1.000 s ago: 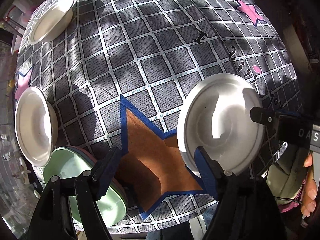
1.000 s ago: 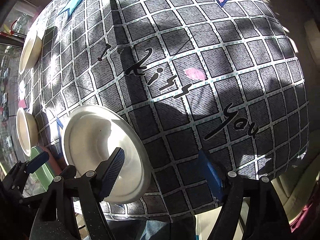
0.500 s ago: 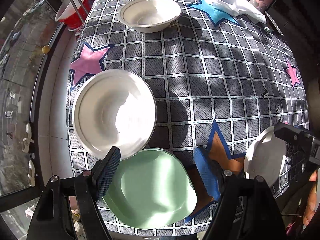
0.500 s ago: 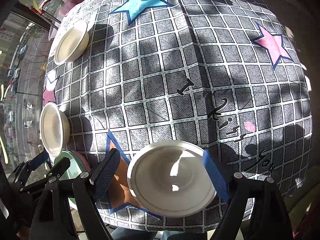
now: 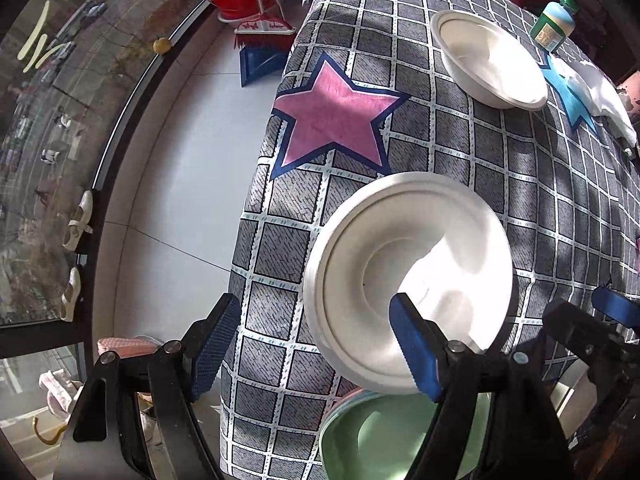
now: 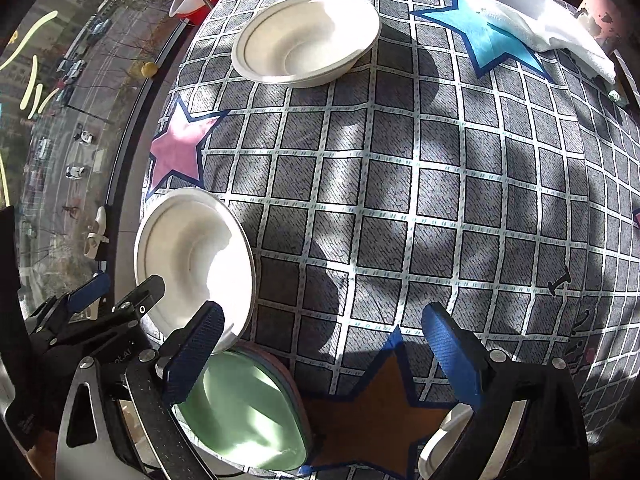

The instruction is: Organize plates and bowls

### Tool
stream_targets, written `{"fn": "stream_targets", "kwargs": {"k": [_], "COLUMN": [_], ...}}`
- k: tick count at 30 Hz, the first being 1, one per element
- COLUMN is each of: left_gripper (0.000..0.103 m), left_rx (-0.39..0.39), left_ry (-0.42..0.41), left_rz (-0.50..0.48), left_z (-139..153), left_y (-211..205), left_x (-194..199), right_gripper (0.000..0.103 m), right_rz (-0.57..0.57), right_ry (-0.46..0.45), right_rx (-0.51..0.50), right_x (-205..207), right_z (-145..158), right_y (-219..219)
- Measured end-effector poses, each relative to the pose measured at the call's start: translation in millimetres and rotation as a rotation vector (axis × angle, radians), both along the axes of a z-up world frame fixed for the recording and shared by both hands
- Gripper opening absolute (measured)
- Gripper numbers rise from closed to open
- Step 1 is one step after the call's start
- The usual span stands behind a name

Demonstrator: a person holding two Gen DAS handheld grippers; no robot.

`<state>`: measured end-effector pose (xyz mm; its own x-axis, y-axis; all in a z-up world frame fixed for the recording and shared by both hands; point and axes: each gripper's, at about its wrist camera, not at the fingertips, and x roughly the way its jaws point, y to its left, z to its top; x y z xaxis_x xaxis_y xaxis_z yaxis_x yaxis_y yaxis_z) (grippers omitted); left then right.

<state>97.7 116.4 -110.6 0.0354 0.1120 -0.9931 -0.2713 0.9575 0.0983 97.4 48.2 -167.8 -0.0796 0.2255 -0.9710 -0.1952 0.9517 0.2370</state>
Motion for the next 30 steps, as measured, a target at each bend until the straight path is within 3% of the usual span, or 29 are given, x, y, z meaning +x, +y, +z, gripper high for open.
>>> {"fn": "stream_targets", "kwargs": {"k": [18,21,23,28,30], "left_gripper": [0.080,0.078,0.069,0.048,0.048], "left_rx": [0.011,-0.004,-0.010,-0.017,-0.010], "left_ry": [0.076,0.076,0.078,0.086,0.091], "left_rz": [-0.015,-0.034,-0.057,-0.101,-0.103], "left_z": [-50.5,-51.9,-50.6,-47.7,-47.0], "left_y": [19.2,15.0,9.0,-5.8,-10.2], "left_x": [23.8,26.9,30.0,40.2,43.7], "right_gripper": [0.099,0.081,0.067,0.044,0.039], "right_rz": [0.036,0.051,0.055,0.086,0.085], "right_ry": [0.079,0.096,0.114,0.127,0.132], "right_rx": [-0.050,-0.055,-0.035,0.028,0.032], "right_x": [13.7,13.6,13.7,13.4,14.3], "right_z": [-51.3,-56.7,-59.0,-58.2,-58.4], "right_y": [45.3,49.2,51.1,60.4,60.0]}}
